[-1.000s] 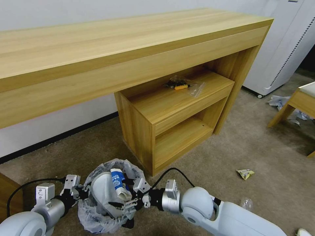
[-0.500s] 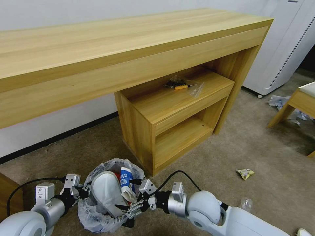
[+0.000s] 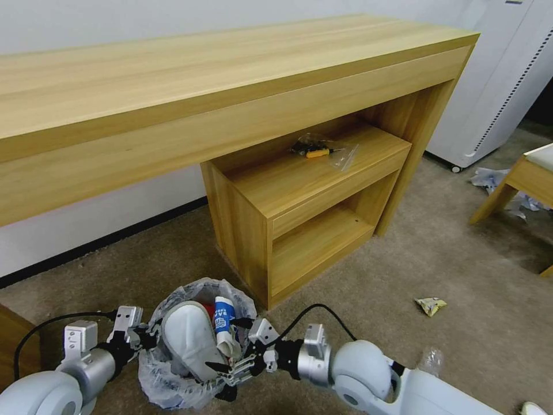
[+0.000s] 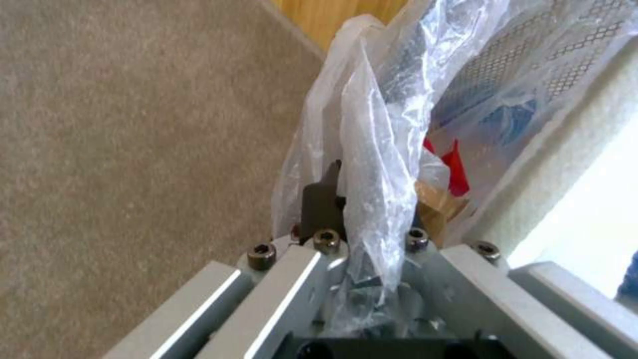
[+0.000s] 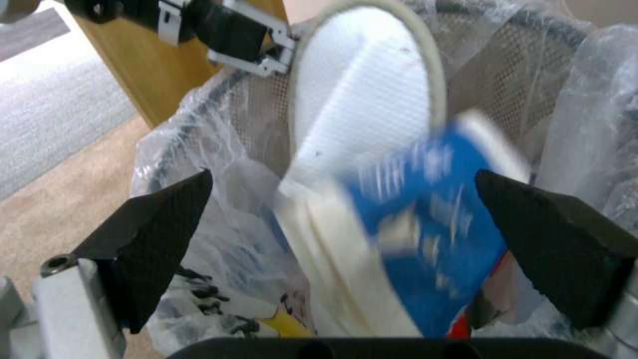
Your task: Pick up the trash bin and place the garbage on the floor into it.
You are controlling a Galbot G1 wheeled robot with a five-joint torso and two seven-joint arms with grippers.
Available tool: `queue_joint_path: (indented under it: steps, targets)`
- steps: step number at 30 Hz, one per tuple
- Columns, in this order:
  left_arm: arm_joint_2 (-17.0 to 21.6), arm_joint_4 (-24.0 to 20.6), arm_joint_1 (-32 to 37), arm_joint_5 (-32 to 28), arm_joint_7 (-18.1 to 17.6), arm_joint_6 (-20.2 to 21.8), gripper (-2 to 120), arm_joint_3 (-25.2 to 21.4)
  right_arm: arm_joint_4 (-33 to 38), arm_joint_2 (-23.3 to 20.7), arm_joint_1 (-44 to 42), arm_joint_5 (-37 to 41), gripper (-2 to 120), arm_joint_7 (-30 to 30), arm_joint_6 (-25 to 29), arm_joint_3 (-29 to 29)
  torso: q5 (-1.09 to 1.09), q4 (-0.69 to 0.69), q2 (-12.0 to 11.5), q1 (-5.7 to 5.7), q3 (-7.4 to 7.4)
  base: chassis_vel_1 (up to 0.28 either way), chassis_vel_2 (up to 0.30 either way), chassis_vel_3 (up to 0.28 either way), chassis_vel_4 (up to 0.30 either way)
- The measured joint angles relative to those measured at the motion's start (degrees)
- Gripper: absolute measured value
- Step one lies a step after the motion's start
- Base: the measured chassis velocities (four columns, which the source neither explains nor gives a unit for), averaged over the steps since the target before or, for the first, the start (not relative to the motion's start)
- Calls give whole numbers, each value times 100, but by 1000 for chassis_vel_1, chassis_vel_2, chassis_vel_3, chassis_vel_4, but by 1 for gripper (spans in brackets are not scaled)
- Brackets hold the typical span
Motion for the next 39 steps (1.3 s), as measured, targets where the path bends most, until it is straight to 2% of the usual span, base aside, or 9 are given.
queue_joint_path:
  steps: [7, 16, 23, 25, 33, 39]
  targets:
    - [-12, -8, 8, 9, -3, 0, 0, 6, 271, -178, -143, -2, 100, 10, -22, 231, -1, -1, 0, 0, 0, 0, 0, 0, 0]
    - [-41, 10, 46, 45, -4, 0, 0, 4, 507, -115, -189, -108, 100, 75, 100, 501, 0, -1, 0, 0, 0, 0, 0, 0, 0]
    - [-67, 10, 76, 60, 3, 0, 0, -10, 674, -130, -251, -87, 100, 441, 238, 899, 0, 1, 0, 0, 0, 0, 0, 0, 0]
    - [-74, 10, 74, 59, 13, 0, 0, -21, 747, -183, -540, -197, 100, 663, 316, 1222, 0, 0, 0, 0, 0, 0, 0, 0, 0]
    - [-81, 15, 39, 52, 26, 0, 0, -21, 857, -216, -1226, -420, 100, 901, 443, 1823, 0, -1, 0, 0, 0, 0, 0, 0, 0]
    - [-81, 39, 5, 16, 52, 0, 0, -58, 870, -121, -2513, -1003, 100, 1159, 791, 2580, 1, -1, 0, 0, 0, 0, 0, 0, 0]
